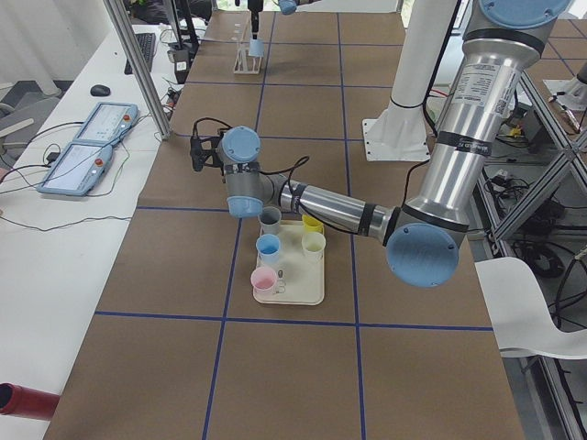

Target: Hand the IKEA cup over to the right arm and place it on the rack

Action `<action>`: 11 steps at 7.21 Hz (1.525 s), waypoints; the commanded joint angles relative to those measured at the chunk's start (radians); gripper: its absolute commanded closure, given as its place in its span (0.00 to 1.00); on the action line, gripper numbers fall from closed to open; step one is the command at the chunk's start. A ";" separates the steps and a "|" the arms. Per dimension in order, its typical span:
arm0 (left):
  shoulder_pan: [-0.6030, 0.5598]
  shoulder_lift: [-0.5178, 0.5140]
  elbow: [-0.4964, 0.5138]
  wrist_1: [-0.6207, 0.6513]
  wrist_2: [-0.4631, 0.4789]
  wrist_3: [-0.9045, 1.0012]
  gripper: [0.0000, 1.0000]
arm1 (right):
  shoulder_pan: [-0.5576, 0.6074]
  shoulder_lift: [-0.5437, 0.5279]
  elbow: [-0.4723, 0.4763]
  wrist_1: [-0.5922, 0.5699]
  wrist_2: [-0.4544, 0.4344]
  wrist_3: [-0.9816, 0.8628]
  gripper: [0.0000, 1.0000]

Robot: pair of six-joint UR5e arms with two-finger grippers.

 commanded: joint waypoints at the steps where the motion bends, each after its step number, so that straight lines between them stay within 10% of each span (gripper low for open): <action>1: -0.003 0.005 0.007 0.035 0.005 0.071 0.00 | -0.002 0.000 0.001 0.000 0.004 -0.003 0.02; 6: -0.101 0.174 -0.007 0.390 0.219 0.936 0.00 | 0.003 0.017 0.052 -0.008 0.007 0.026 0.02; 11: -0.030 0.391 -0.016 0.431 0.221 0.978 0.01 | 0.000 0.010 0.071 -0.002 0.015 0.055 0.02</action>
